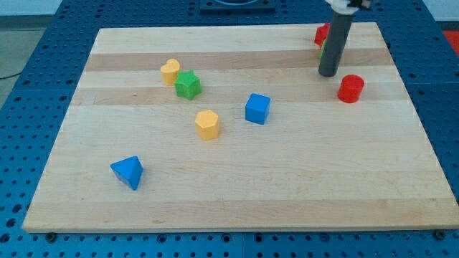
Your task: Put green star to the bottom of green circle
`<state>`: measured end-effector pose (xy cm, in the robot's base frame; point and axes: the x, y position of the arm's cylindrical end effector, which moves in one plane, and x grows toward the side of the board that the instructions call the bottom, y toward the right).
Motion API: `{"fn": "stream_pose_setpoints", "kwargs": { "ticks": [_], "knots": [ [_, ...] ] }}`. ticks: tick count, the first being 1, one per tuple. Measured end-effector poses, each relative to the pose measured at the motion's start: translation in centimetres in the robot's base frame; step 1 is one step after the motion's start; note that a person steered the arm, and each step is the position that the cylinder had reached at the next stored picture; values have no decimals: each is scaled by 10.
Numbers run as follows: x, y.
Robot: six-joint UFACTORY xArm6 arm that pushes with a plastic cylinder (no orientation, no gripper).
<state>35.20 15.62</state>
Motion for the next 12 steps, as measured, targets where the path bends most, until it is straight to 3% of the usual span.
{"fn": "stream_pose_setpoints", "kwargs": {
  "ticks": [4, 6, 8, 12],
  "knots": [
    [72, -185],
    [73, -293],
    [13, -297],
    [34, -164]
  ]
}}
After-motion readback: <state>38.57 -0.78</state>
